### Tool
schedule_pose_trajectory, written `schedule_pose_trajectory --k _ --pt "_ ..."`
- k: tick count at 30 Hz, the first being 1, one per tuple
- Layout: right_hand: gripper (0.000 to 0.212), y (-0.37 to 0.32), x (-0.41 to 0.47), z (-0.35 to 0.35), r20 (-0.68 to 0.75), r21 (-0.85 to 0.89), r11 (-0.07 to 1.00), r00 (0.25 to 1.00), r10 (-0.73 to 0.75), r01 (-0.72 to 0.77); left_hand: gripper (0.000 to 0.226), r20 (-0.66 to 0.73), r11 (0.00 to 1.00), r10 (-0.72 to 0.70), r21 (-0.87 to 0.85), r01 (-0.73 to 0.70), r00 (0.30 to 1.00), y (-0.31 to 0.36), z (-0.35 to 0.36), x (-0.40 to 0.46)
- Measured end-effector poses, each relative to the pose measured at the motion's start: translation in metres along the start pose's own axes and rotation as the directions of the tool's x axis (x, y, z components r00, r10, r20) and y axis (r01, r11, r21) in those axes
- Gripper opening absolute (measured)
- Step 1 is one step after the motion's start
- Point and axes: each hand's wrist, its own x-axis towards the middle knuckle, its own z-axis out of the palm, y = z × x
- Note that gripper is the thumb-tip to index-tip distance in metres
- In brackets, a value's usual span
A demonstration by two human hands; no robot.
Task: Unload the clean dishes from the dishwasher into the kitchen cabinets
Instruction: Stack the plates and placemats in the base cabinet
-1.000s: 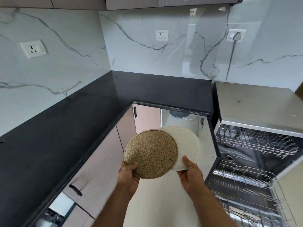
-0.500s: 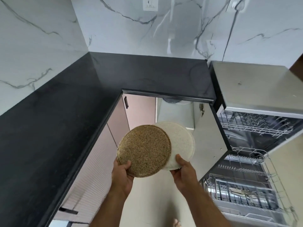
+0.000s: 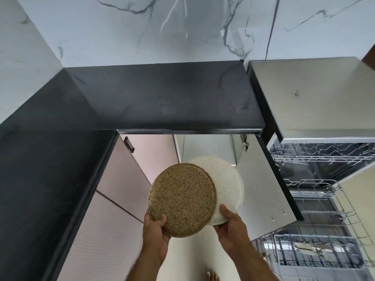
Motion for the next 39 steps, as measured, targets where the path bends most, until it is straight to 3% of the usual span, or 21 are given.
schedule_pose_trajectory --k 5,14,19,23,31,36,39 --pt "0.022 -0.02 0.057 0.002 -0.052 0.008 1.0 0.998 -0.023 0.024 0.044 0.011 0.998 -0.065 0.026 0.065 0.998 -0.019 0.037 0.066" --pt "0.048 -0.025 0.191 -0.016 -0.064 0.061 0.994 0.995 -0.082 0.086 0.038 0.062 0.983 -0.182 0.024 0.181 0.981 -0.073 0.073 0.202" --pt "0.044 -0.024 0.263 -0.019 -0.097 0.105 0.987 0.989 -0.108 0.118 0.042 0.145 0.975 -0.221 0.04 0.217 0.965 -0.095 0.093 0.272" --pt "0.035 -0.023 0.329 -0.017 -0.103 0.143 0.975 0.982 -0.158 0.172 0.048 0.252 0.982 -0.188 0.047 0.182 0.949 -0.109 0.111 0.331" --pt "0.016 -0.04 0.434 -0.021 -0.093 0.046 0.968 0.966 -0.24 0.245 0.05 0.337 0.995 -0.1 0.061 0.084 0.936 -0.136 0.164 0.423" --pt "0.019 -0.059 0.47 -0.02 -0.143 -0.009 0.964 0.954 -0.265 0.266 0.041 0.367 0.99 -0.034 0.138 -0.018 0.93 -0.143 0.192 0.455" --pt "0.038 -0.067 0.487 -0.014 -0.232 -0.083 0.963 0.934 -0.27 0.257 0.03 0.356 0.98 -0.013 0.19 -0.059 0.934 -0.14 0.202 0.47"
